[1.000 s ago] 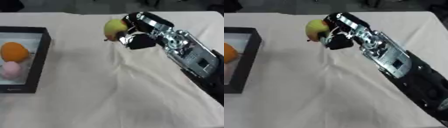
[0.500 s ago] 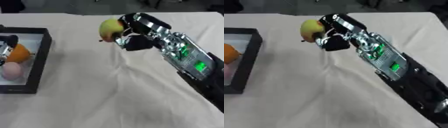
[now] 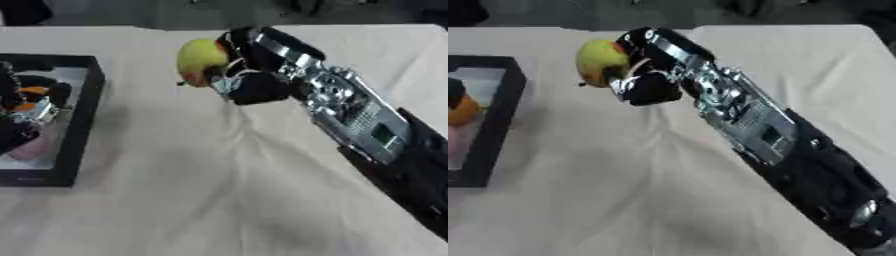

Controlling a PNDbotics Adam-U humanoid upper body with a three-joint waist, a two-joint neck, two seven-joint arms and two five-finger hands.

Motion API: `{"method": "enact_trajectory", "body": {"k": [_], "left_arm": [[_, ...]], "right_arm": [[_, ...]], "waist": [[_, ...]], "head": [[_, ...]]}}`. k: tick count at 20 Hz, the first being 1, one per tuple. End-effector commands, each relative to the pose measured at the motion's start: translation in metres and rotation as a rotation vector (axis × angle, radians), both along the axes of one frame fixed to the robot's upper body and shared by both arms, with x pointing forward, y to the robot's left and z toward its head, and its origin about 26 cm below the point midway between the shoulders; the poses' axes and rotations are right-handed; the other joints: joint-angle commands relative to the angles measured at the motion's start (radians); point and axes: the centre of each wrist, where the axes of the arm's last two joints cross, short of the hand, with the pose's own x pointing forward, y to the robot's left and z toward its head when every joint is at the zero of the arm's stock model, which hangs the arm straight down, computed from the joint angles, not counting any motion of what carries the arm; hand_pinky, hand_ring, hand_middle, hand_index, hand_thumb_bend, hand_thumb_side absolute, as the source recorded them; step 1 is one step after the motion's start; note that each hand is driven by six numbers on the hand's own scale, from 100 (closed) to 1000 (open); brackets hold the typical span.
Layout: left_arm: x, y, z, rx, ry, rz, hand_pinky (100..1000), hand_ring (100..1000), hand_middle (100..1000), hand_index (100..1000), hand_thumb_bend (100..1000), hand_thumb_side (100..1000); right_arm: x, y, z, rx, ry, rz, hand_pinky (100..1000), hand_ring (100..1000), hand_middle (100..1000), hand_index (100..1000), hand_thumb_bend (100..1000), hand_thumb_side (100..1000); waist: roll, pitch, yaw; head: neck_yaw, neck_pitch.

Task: Pick up the objects with one hand, pass them to the other hand, and then place them into the box on the other side of the table.

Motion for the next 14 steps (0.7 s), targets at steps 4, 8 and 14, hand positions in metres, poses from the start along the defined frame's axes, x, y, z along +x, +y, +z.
{"method": "enact_trajectory", "body": {"k": [4,8,14], "left_arm": [[0.002,-0.008,0.01,0.053,-0.038,-0.03,687,750,779,834,468,396],[0.004,-0.014,0.012,0.075,-0.073,-0.029,693,754,767,833,490,361],[0.008,-0.021,0.014,0.092,-0.091,-0.054,694,756,769,835,499,365]], "right_arm": [[-0.007,0.012,0.01,0.008,-0.023,0.047,730,732,615,591,100,100],[-0.01,0.021,0.01,0.01,-0.016,0.08,726,731,615,590,100,100],[-0.015,0.033,0.011,0.016,-0.005,0.125,727,732,615,591,100,100]], "waist": [[0.015,-0.016,0.001],[0.014,-0.017,0.0],[0.013,-0.018,0.001]], "head": [[0.006,-0.002],[0.008,-0.001],[0.01,0.0]]}}
